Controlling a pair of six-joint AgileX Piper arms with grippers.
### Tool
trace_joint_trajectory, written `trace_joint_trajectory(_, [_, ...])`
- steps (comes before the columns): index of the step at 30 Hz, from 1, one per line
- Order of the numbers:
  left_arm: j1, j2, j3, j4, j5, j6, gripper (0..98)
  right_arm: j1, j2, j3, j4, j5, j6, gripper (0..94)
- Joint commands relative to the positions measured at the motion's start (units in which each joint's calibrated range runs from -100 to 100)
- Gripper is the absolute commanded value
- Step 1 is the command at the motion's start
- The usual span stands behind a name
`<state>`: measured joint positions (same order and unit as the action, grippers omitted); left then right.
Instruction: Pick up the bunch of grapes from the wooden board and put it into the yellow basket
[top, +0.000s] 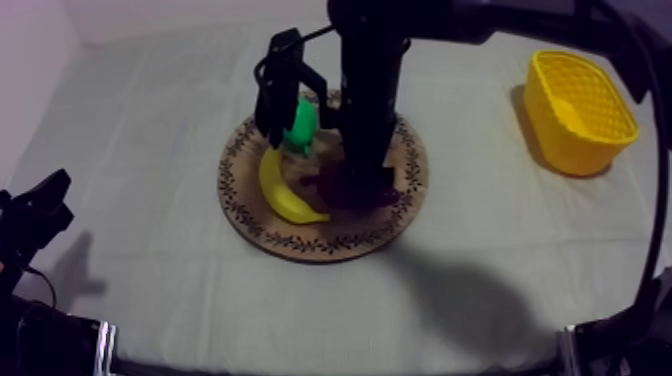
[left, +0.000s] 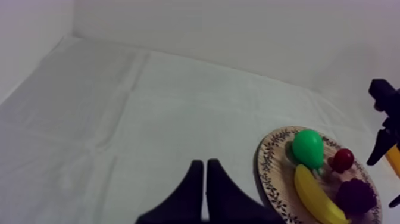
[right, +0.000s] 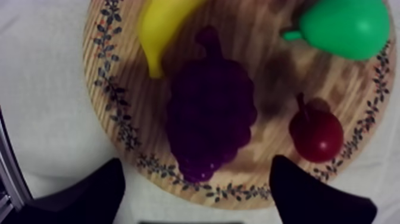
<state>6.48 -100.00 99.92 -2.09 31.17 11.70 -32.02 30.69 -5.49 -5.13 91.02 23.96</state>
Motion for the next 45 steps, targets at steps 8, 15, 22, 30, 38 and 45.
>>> trace_joint_trajectory(8, [0.00,0.00,-0.03,-0.03,-0.05,0.00,0.1,0.15,7.42,-3.28,-0.04,-1.76,-0.16,93.2])
trace_joint_trajectory(15, [0.00,0.00,-0.03,-0.03,-0.05,0.00,0.1,0.42,12.56,-7.14,0.60,-1.53,-0.29,92.5])
trace_joint_trajectory(22, [0.00,0.00,-0.03,-0.03,-0.05,0.00,0.1,0.70,15.70,-9.97,1.01,-1.34,-0.36,60.7])
trace_joint_trajectory(30, [0.00,0.00,-0.03,-0.03,-0.05,0.00,0.1,1.39,14.49,-9.26,0.51,-0.87,0.56,29.9])
trace_joint_trajectory(38, [0.00,0.00,-0.03,-0.03,-0.05,0.00,0.1,2.99,6.53,-6.09,0.66,-0.51,0.89,27.8])
trace_joint_trajectory(45, [0.00,0.00,-0.03,-0.03,-0.05,0.00,0.1,6.00,-4.46,-3.95,1.83,-1.12,-0.01,27.1])
